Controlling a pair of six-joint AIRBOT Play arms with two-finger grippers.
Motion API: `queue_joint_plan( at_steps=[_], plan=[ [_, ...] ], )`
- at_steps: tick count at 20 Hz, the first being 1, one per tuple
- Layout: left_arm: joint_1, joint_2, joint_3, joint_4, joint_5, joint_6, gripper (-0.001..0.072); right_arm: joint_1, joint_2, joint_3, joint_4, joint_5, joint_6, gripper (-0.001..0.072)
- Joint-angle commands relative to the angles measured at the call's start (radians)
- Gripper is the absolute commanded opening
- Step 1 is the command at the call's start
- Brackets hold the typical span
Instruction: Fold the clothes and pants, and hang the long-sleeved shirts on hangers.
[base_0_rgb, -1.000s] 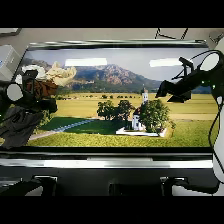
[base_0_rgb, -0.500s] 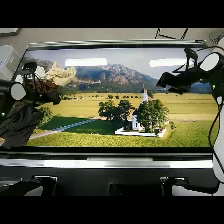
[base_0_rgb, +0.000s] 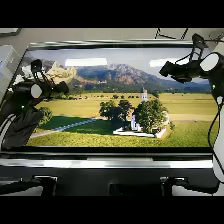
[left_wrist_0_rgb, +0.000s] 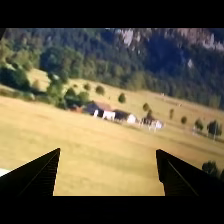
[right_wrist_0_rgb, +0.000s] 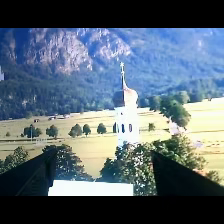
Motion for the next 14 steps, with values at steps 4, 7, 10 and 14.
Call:
queue_joint_plan(
  at_steps=[4, 7, 10, 14],
  plan=[
    [0.197, -0.433, 0.415, -0.467, 0.077, -0.129, 0.0712, 0.001, -0.001, 0.0, -0.003, 0.001, -0.025, 0.0663],
    [0.239, -0.542, 0.487, -0.527, -0.023, -0.196, 0.0712, 0.001, -0.001, 0.0, -0.002, 0.03, -0.025, 0.0663],
    [0.233, -0.591, 0.487, -0.546, 0.062, -0.226, 0.0713, 0.001, -0.001, 0.0, -0.002, 0.047, -0.025, 0.0663],
    [0.204, -0.628, 0.487, -0.554, 0.342, -0.224, 0.0712, 0.001, -0.001, 0.0, 0.005, 0.051, -0.025, 0.0663]
  ],
)
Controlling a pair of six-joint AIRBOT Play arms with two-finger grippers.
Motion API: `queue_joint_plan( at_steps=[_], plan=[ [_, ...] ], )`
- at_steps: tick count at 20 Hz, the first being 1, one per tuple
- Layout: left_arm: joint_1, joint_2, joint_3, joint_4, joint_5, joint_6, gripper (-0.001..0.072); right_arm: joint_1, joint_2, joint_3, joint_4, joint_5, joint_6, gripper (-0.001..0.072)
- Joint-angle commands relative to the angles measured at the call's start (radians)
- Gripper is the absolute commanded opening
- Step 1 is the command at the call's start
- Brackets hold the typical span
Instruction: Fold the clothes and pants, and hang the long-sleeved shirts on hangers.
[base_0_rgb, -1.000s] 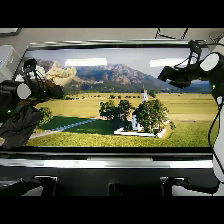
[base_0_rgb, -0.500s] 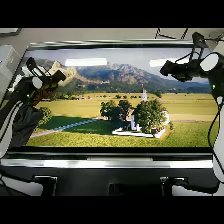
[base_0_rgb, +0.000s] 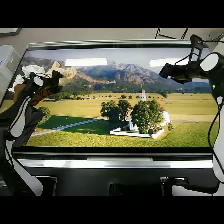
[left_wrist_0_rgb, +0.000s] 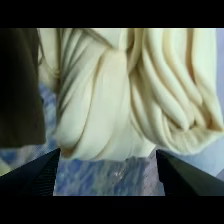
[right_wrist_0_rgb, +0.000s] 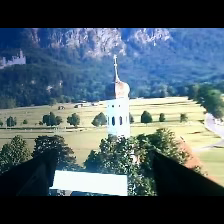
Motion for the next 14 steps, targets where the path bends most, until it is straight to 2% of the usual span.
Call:
queue_joint_plan(
  at_steps=[1, 3, 4, 5, 7, 9, 10, 12, 14],
  plan=[
    [-0.019, -0.052, 0.011, -0.027, 0.238, -0.016, 0.0712, 0.001, 0.0, 0.0, 0.012, 0.014, 0.0, 0.0663],
    [-0.035, -0.074, 0.011, -0.033, 0.286, -0.02, 0.0711, 0.001, 0.0, 0.0, 0.031, 0.031, 0.0, 0.0663],
    [-0.039, -0.081, 0.011, -0.036, 0.295, -0.02, 0.0658, 0.001, 0.0, 0.0, 0.041, 0.04, 0.0, 0.0663],
    [-0.042, -0.084, 0.011, -0.036, 0.296, -0.02, 0.0393, 0.001, 0.001, 0.0, 0.045, 0.055, 0.0, 0.0663],
    [-0.044, -0.082, 0.011, -0.037, 0.294, -0.019, 0.0044, 0.001, 0.001, 0.0, 0.045, 0.084, 0.0, 0.0663],
    [-0.051, -0.05, 0.011, -0.038, 0.272, 0.009, 0.0023, 0.001, 0.003, 0.0, 0.043, 0.105, 0.0, 0.0664],
    [-0.059, -0.02, 0.011, -0.038, 0.27, 0.061, 0.0022, 0.001, 0.006, 0.0, 0.042, 0.105, -0.001, 0.0664],
    [-0.087, 0.089, 0.011, -0.038, 0.261, 0.239, 0.0021, 0.001, 0.025, 0.002, 0.024, 0.07, -0.01, 0.0664],
    [-0.136, 0.259, 0.011, -0.038, 0.195, 0.507, 0.0021, 0.001, 0.068, 0.002, -0.019, -0.009, -0.013, 0.0664]
  ],
)
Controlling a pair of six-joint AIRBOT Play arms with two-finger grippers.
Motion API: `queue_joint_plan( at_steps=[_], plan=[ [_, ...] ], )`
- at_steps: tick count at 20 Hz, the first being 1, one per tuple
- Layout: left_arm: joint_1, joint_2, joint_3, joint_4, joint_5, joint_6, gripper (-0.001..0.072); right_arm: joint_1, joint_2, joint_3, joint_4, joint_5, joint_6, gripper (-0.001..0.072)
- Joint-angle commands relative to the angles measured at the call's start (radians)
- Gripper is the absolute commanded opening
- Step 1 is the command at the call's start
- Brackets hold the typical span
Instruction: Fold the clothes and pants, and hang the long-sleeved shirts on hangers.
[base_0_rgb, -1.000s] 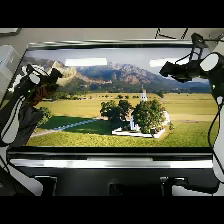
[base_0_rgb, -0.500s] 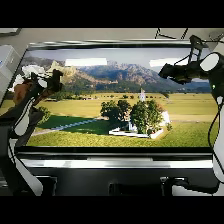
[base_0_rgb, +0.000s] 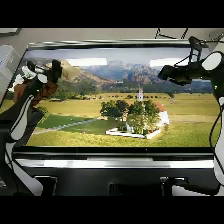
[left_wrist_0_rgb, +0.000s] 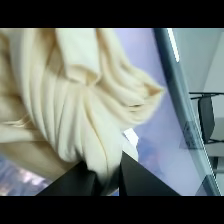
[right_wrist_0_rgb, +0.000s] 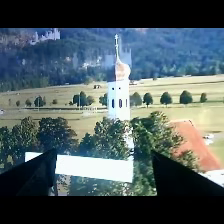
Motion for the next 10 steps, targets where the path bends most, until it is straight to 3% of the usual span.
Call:
queue_joint_plan(
  at_steps=[1, 3, 4, 6, 10],
  plan=[
    [-0.075, 0.258, 0.001, 0.0, -0.112, 0.437, 0.0021, 0.001, 0.065, 0.003, -0.063, -0.108, -0.007, 0.0664],
    [-0.138, 0.451, 0.001, 0.003, -0.27, 0.646, 0.0022, 0.001, 0.138, 0.008, -0.102, -0.164, -0.007, 0.0663],
    [-0.174, 0.543, 0.001, 0.016, -0.358, 0.676, 0.0021, 0.001, 0.176, 0.008, -0.114, -0.172, -0.007, 0.0663],
    [-0.259, 0.684, 0.0, 0.065, -0.509, 0.66, 0.0021, 0.001, 0.255, 0.008, -0.132, -0.153, -0.007, 0.0663],
    [-0.473, 0.777, 0.0, 0.198, -0.774, 0.499, 0.0022, 0.001, 0.399, 0.008, -0.159, -0.069, -0.007, 0.0663]
  ],
)
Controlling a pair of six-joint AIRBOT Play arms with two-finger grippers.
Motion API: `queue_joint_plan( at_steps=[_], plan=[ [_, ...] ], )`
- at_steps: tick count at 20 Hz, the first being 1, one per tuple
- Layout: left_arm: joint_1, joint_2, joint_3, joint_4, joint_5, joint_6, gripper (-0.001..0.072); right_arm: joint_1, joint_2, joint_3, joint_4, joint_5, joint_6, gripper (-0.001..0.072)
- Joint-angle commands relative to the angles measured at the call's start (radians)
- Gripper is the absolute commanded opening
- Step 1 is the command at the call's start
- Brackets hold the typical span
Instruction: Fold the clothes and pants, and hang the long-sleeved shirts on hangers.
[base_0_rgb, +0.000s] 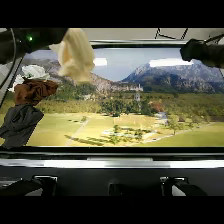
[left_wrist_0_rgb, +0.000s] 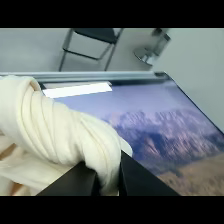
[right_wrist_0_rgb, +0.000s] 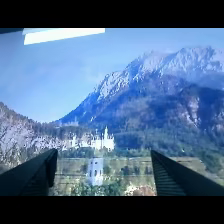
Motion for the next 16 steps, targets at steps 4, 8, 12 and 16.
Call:
queue_joint_plan(
  at_steps=[4, 8, 12, 16],
  plan=[
    [-0.369, 0.023, -0.19, 0.14, -0.195, -0.089, 0.0023, 0.001, 0.174, 0.0, -0.081, 0.189, 0.0, 0.0663],
    [-0.556, -0.23, -0.363, 0.048, 0.051, -0.184, 0.0025, 0.001, 0.166, -0.002, -0.125, 0.367, 0.0, 0.0663],
    [-0.6, -0.403, -0.304, -0.299, 0.008, -0.112, 0.0715, 0.001, 0.105, -0.003, -0.147, 0.498, 0.006, 0.0663],
    [-0.398, -0.316, -0.19, -0.203, -0.187, -0.003, 0.0715, 0.001, -0.006, -0.066, -0.097, 0.561, 0.006, 0.0684]
  ],
)
